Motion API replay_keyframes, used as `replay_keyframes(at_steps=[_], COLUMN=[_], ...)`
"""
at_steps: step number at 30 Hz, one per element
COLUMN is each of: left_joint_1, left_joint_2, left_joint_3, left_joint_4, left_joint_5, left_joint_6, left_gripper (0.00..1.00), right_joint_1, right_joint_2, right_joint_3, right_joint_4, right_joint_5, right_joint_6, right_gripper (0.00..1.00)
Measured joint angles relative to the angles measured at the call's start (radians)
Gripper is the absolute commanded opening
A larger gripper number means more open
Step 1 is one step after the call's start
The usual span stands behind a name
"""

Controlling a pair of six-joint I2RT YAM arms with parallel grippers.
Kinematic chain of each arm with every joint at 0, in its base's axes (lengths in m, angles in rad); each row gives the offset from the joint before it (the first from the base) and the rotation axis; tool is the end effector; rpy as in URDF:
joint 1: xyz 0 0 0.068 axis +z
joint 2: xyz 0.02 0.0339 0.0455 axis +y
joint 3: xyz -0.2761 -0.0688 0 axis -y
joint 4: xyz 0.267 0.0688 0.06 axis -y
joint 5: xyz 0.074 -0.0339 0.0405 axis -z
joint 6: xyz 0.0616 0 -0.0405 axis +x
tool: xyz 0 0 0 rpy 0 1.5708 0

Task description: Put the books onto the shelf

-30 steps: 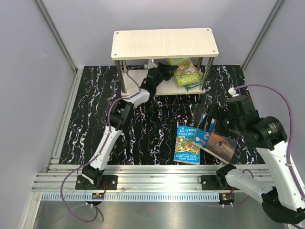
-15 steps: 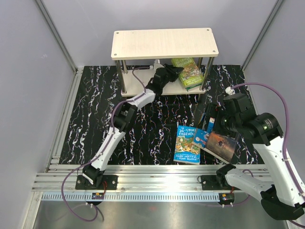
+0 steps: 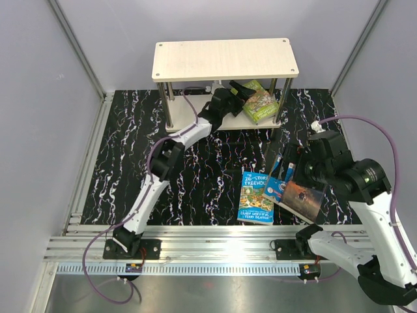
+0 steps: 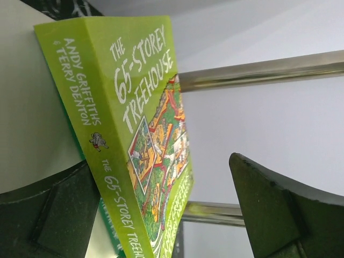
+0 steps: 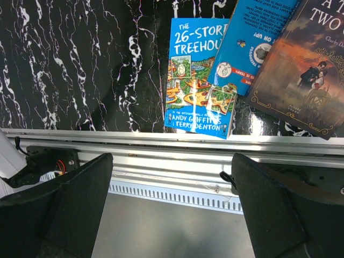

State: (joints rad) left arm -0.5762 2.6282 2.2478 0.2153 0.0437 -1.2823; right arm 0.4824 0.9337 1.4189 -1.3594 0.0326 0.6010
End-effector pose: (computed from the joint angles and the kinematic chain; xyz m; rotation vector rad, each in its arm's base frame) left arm 0.5557 -0.3642 0.1834 -0.6417 1.8460 -1.3518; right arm 0.1346 0.0682 0.4091 0.1626 2.4891 0.4321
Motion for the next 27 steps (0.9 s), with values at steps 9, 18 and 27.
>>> replay_keyframes(at_steps=[9,18,27], left_joint_1=[0.02,0.022,0.022], left_joint_2=[-0.017,-0.09,-0.177], left_joint_3=[0.134,0.125,-0.009], left_joint_4=[-0.353,-0.525,-0.556], left_joint_5=[0.006,-0.009,-0.029], left_joint_6=[0.183,0.313,0.351], left_gripper=[0.99,0.99,0.44], right_joint_1=[0.0,0.0,0.0], right_joint_2=[-0.021,-0.023,-0.023], right_joint_3=[0.0,-0.016,-0.022], right_joint_4=[0.0,0.0,0.0], right_joint_5=[-0.011,-0.05,-0.065], right_joint_6=[0.006,0.007,0.011], right_gripper=[1.0,1.0,0.6])
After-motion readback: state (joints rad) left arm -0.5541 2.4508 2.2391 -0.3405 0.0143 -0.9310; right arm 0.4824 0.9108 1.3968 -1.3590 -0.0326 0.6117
